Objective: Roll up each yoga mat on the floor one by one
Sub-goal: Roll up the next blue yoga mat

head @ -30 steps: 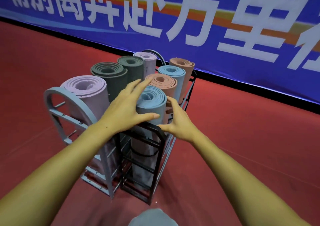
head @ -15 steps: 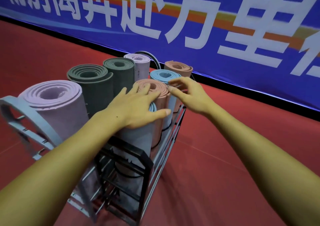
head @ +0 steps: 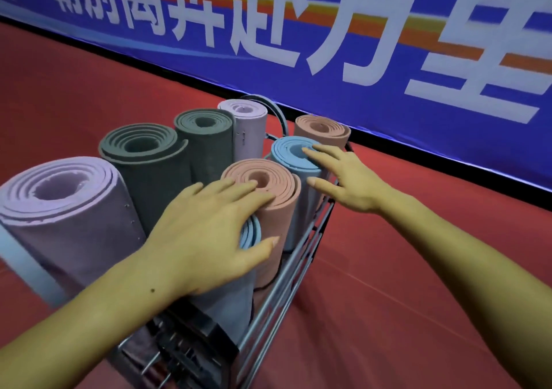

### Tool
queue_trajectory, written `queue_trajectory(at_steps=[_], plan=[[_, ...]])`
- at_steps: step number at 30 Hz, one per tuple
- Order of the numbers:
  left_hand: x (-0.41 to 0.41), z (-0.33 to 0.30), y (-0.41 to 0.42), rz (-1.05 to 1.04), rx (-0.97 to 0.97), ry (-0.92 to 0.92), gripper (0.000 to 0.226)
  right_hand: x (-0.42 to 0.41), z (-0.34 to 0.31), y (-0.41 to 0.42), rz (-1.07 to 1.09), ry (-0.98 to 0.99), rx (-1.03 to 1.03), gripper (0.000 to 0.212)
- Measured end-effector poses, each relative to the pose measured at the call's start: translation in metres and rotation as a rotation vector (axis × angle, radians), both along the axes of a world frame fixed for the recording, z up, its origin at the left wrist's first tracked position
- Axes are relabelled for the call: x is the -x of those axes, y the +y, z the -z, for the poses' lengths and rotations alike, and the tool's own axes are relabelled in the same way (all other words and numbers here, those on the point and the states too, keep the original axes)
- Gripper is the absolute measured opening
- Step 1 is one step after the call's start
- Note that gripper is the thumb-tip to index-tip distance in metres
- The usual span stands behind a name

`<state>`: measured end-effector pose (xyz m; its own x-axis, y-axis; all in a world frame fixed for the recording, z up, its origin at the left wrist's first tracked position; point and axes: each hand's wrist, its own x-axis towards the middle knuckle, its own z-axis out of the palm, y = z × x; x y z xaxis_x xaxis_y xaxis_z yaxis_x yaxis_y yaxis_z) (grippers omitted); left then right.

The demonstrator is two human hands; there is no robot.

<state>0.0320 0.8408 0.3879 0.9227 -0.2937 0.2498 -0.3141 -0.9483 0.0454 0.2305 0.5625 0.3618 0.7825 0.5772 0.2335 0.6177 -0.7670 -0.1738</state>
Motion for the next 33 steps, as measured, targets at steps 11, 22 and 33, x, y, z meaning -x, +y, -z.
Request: queue_trajectory(at_steps=[11, 22, 33], plan=[[0.006, 0.006, -0.037, -0.1, 0.023, -0.089, 0.074, -0.059, -0.044, 0.022, 0.146, 0.159, 0.007, 0.059], [-0.003, 0.005, -0.041, -0.131, 0.031, -0.094, 0.07, -0.057, -0.067, 0.05, 0.576, 0.263, 0.216, 0.106], [-0.013, 0.001, -0.01, -0.127, 0.097, -0.058, 0.07, -0.063, -0.05, 0.056, 0.535, 0.069, -0.046, 0.076]])
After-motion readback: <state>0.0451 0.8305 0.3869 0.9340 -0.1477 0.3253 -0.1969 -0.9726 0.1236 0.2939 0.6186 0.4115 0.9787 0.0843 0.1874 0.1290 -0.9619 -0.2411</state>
